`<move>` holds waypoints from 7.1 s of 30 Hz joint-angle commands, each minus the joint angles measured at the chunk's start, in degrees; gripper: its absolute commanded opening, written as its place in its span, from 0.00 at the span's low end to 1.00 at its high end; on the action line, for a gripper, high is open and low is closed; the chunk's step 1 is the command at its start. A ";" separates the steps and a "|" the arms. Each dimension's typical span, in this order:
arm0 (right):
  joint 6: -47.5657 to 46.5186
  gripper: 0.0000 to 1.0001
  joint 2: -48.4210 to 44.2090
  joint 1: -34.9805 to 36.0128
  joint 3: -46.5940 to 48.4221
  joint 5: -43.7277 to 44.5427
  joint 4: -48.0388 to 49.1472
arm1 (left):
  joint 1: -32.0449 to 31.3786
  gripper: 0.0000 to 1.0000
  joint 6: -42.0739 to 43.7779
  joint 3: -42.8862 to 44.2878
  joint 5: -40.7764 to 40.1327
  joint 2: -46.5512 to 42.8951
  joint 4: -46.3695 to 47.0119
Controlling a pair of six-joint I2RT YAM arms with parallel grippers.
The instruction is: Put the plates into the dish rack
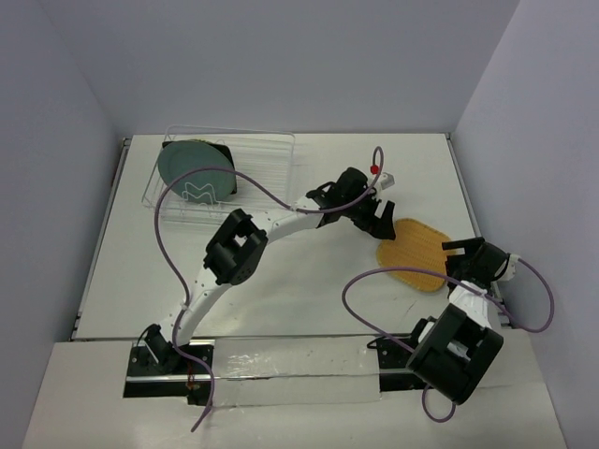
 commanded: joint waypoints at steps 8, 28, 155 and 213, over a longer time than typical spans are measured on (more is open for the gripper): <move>0.66 0.99 1.64 0.02 -2.39 -4.70 4.22 | -2.07 0.66 -6.00 4.11 -5.17 7.96 2.96; -2.46 0.96 -15.44 3.37 -0.22 -26.94 10.77 | -3.05 0.00 -11.25 1.63 -10.20 8.79 2.97; -86.32 0.00 72.70 90.42 121.71 -2.44 -2.02 | 53.02 0.99 -31.43 -88.01 -46.24 -96.02 -4.94; -84.16 0.70 79.07 91.94 119.31 -0.56 -2.46 | 53.05 0.99 -31.53 -87.92 -47.11 -98.89 -6.30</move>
